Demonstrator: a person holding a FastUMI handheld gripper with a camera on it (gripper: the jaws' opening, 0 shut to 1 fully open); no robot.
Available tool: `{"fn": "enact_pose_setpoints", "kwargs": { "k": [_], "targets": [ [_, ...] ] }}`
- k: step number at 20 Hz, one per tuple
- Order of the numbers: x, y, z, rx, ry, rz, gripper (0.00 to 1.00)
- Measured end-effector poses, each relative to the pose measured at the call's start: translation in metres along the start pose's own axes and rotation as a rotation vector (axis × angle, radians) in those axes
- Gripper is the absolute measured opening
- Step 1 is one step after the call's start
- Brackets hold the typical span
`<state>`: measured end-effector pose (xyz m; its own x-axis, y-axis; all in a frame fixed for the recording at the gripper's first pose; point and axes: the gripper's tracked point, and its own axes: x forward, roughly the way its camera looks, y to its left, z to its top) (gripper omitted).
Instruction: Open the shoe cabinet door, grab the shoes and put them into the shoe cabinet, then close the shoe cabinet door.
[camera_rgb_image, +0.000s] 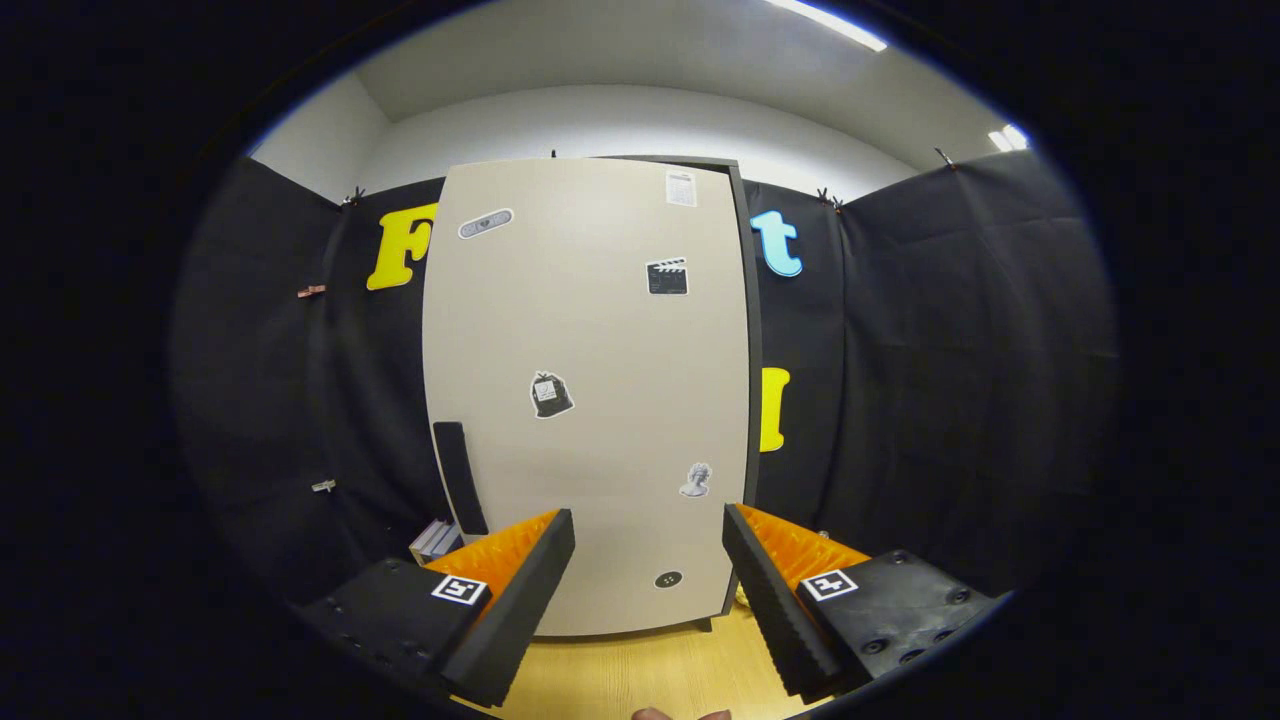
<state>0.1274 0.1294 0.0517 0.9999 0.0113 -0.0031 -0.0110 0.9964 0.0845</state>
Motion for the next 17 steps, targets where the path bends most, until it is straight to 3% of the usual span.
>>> {"fn": "enact_pose_setpoints", "kwargs": {
  "k": [17],
  "targets": [
    [-0.0062,0.0016,0.0018,0.029,0.004,0.018,0.98]
  ]
}}
